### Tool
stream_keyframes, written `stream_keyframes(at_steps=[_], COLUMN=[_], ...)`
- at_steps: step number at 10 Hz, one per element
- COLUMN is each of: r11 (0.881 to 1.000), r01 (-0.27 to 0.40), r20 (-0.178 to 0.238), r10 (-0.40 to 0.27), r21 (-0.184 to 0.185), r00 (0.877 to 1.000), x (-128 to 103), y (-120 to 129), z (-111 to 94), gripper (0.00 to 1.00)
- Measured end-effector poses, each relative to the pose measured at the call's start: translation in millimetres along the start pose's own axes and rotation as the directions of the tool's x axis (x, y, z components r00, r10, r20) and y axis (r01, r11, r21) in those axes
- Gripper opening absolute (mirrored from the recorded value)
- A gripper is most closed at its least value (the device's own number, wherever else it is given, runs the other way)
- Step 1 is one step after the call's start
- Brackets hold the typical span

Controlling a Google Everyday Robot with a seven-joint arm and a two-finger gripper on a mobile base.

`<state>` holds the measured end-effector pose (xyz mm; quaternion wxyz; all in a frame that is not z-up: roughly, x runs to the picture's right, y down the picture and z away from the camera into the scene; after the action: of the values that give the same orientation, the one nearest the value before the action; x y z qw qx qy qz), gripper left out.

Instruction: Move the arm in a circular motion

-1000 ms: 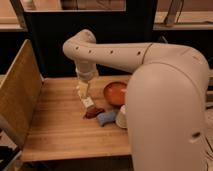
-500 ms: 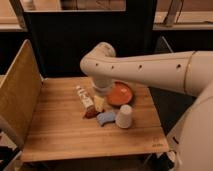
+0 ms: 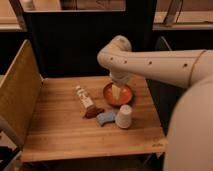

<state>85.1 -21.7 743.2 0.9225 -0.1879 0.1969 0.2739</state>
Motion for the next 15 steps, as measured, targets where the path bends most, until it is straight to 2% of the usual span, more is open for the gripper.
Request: stream_keyframes(at_steps=[1,2,4,5,6,7,8,9,10,11,12,13,14,15], r11=[0.999,0.998,0.986,0.972,0.957,0.934,0.901,0.880,0.860,0.868,0.888,0.907,0.933,0.954], r01=[0.036,0.063,0.159,0.226,0.280,0.346,0.423,0.464,0.499,0.482,0.444,0.408,0.351,0.296], r20=[0.001,0.005,0.028,0.044,0.057,0.070,0.083,0.083,0.064,0.025,-0.016,-0.046,-0.085,-0.111], r10=[-0.036,-0.063,-0.158,-0.224,-0.276,-0.341,-0.416,-0.457,-0.494,-0.482,-0.449,-0.414,-0.357,-0.299], r21=[-0.003,-0.013,-0.051,-0.069,-0.079,-0.090,-0.097,-0.101,-0.109,-0.117,-0.117,-0.108,-0.080,-0.043], r00=[0.999,0.998,0.987,0.974,0.959,0.938,0.906,0.885,0.867,0.876,0.893,0.909,0.930,0.948], x=[-38,-63,-119,-142,-155,-164,-164,-156,-126,-88,-53,-29,-1,16], y=[0,4,35,59,79,104,133,151,166,163,151,139,117,92], z=[3,5,4,0,-4,-8,-13,-14,-9,0,7,10,9,5], gripper=[0.80,0.80,0.80,0.80,0.80,0.80,0.80,0.80,0.80,0.80,0.80,0.80,0.80,0.80])
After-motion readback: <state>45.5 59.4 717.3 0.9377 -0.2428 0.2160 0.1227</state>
